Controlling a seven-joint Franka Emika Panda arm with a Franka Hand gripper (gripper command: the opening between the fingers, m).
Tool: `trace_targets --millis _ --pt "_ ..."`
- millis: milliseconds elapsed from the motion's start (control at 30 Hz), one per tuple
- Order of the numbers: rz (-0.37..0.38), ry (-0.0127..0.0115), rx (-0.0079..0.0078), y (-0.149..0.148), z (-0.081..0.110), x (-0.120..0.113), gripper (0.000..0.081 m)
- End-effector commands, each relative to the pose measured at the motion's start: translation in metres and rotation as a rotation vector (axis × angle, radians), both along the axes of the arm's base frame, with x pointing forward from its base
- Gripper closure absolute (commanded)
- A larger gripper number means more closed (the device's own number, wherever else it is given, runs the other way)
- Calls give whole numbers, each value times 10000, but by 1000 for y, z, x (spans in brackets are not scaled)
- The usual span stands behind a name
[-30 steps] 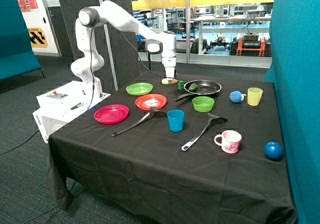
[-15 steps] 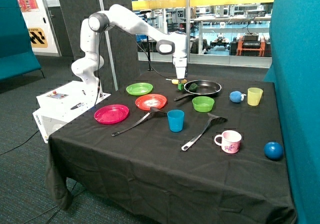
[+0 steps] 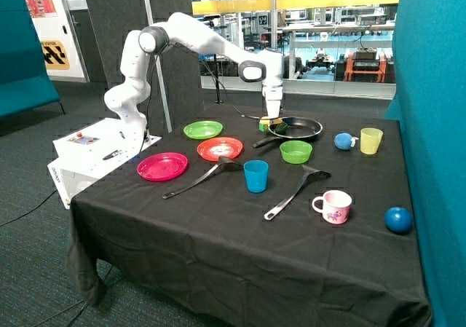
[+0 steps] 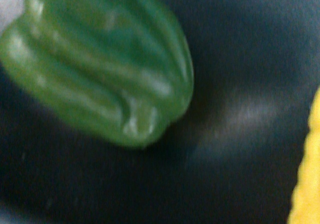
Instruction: Cook the vegetables
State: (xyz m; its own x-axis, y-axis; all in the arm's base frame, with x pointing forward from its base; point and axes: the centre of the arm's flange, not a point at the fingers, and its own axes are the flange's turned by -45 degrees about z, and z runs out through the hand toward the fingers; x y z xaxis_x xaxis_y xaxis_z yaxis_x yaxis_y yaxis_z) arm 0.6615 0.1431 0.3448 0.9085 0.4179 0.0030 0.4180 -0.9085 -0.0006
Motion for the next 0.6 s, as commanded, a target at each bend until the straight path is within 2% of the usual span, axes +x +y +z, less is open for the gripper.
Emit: trace_targets --millis 0,567 --pt "-135 25 -18 8 -7 25 808" --pt "-360 25 -17 30 -34 45 808"
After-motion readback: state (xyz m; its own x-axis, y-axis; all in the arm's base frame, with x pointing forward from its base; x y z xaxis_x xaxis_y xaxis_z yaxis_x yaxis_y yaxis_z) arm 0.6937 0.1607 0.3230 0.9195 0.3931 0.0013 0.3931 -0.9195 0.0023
